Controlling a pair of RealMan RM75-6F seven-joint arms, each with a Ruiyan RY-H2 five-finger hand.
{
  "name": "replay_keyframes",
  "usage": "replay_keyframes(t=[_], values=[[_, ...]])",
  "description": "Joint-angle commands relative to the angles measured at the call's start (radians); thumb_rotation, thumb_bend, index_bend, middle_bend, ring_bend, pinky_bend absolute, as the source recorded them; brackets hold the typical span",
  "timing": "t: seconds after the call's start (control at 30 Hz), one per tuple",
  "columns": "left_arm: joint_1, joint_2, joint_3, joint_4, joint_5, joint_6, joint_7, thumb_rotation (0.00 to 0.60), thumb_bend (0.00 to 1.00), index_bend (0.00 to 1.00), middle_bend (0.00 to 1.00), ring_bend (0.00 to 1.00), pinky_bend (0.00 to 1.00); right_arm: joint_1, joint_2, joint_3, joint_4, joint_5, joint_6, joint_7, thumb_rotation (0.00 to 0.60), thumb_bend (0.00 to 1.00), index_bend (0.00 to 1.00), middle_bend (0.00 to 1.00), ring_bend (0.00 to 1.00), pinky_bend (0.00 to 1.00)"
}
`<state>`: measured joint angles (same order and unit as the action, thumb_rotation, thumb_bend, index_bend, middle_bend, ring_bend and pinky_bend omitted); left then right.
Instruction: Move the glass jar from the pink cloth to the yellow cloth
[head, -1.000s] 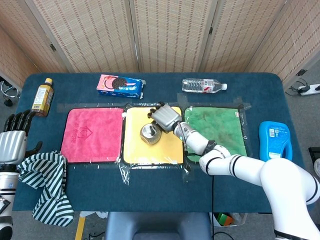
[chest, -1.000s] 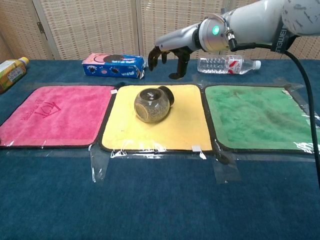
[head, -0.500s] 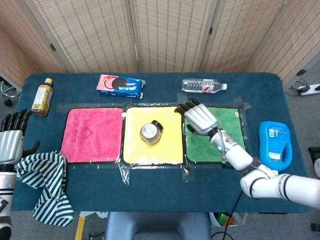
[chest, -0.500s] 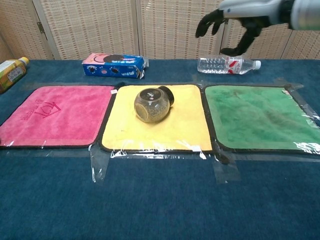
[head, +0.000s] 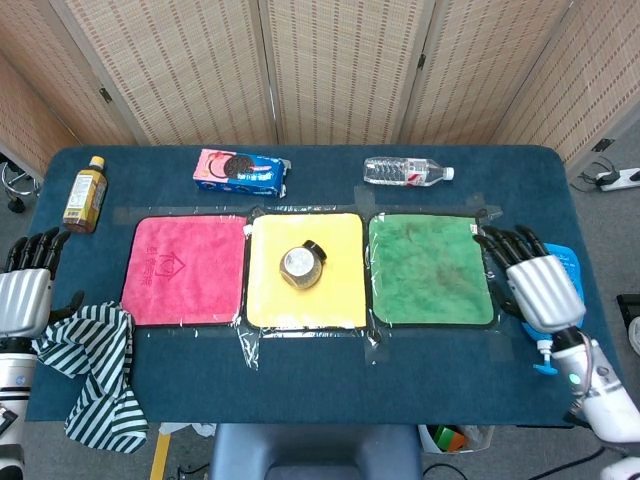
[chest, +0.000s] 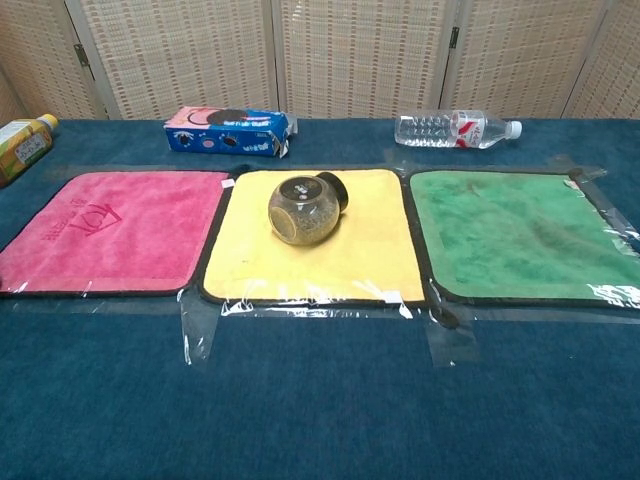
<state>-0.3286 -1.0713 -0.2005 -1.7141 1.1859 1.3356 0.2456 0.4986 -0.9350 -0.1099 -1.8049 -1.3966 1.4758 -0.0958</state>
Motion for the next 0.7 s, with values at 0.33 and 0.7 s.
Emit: replay_keyframes(t=[0.33, 0.7], values=[[0.079, -0.013, 0.043, -0.097, 0.043, 0.137, 0.066, 0.600, 0.35, 0.12, 0.09, 0.08, 0.07, -0.298, -0.088, -0.043, 0.177, -0.074, 0.191, 0.180, 0.600, 0.51, 0.10, 0.11, 0.12, 0.10], [0.171, -0.036, 0.104, -0.137, 0.115, 0.246, 0.086, 0.600, 0.35, 0.12, 0.09, 0.08, 0.07, -0.421, -0.097, -0.029, 0.196, -0.076, 0.220, 0.225, 0.600, 0.51, 0.10, 0.10, 0.11, 0.10]])
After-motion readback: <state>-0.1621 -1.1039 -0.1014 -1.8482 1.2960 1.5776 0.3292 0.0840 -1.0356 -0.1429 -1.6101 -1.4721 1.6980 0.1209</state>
